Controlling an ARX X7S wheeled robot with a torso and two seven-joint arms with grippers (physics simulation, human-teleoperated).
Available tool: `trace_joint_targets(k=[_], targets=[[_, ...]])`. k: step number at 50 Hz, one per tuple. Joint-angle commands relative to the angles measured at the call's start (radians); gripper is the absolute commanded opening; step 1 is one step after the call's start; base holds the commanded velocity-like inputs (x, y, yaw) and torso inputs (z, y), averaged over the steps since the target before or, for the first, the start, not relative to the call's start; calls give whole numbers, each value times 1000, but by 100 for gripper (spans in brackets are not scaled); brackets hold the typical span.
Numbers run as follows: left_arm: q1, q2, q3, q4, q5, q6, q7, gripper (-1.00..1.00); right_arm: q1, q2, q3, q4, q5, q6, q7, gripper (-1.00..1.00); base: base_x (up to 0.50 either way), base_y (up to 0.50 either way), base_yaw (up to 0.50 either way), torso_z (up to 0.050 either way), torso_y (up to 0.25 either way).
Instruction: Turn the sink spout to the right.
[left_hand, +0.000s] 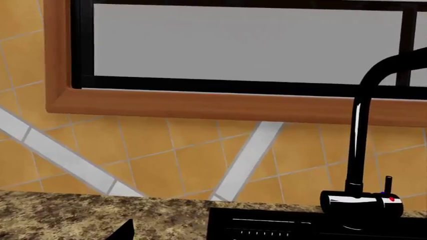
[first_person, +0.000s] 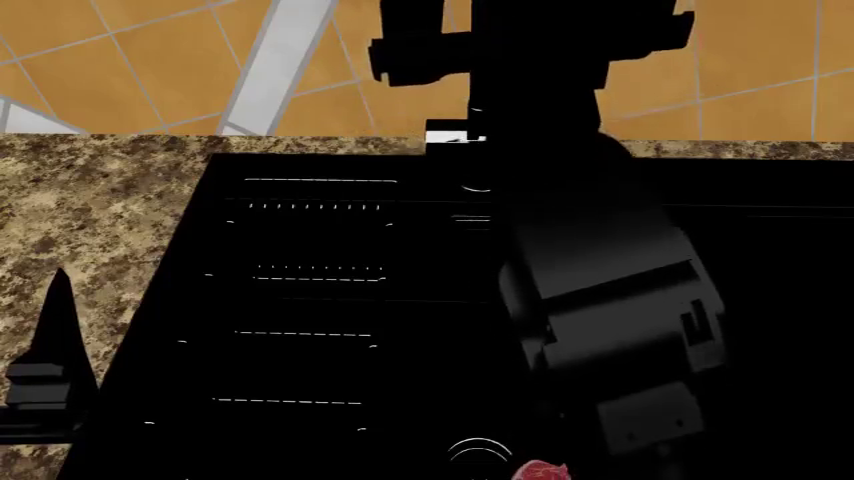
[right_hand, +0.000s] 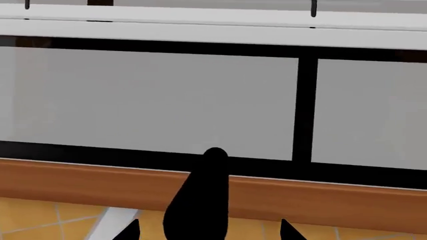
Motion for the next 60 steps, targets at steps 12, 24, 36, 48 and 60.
trace_joint_targets(k=[12, 24, 36, 48, 60], targets=[[-1, -5, 4, -1, -4, 4, -5, 100, 83, -7, -12, 189, -11, -107, -24, 100, 0, 0, 0, 0, 0], [0, -8, 6, -2, -5, 7, -7, 100, 71, 22, -6, 132, -2, -76, 4, 100, 0, 0, 0, 0, 0], [-2, -10, 9, -4, -10, 9, -7, 100, 64, 36, -9, 109, 4, -55, 17, 100, 0, 0, 0, 0, 0], [-2, -12, 9, -4, -13, 12, -10, 100, 48, 57, -5, 61, 12, -31, 39, 100, 0, 0, 0, 0, 0], [-2, -14, 12, -9, -15, 15, -11, 100, 42, 76, 0, 29, 15, -19, 56, 100, 0, 0, -1, 0, 1]])
